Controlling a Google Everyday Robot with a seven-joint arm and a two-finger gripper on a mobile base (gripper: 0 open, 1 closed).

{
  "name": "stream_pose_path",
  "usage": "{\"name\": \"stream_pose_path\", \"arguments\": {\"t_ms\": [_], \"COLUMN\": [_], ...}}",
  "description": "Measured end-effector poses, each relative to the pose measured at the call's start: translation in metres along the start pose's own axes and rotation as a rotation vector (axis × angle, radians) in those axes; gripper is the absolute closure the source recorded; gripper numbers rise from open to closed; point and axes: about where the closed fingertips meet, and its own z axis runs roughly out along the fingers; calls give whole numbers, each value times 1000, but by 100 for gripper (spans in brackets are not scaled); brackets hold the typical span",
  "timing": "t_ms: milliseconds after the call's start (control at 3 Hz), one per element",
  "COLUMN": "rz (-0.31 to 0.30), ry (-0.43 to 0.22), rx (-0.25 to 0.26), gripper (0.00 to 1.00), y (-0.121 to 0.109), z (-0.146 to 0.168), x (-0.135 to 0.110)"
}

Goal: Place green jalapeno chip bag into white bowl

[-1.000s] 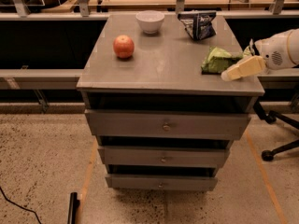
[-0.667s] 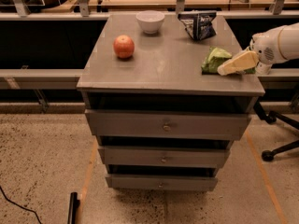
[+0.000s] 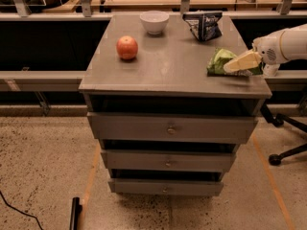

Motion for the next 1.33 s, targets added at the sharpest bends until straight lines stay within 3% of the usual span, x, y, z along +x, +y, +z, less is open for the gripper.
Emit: {"name": "stream_pose_path", "arguments": {"t_ms": [667, 1000, 1333], "rz": [18, 47, 79], "ry": [19, -64, -177], "rx": [-65, -91, -83], "gripper": [64, 88, 100], "y": [-3, -3, -2], "z": [29, 42, 55], "x": [16, -9, -59]}}
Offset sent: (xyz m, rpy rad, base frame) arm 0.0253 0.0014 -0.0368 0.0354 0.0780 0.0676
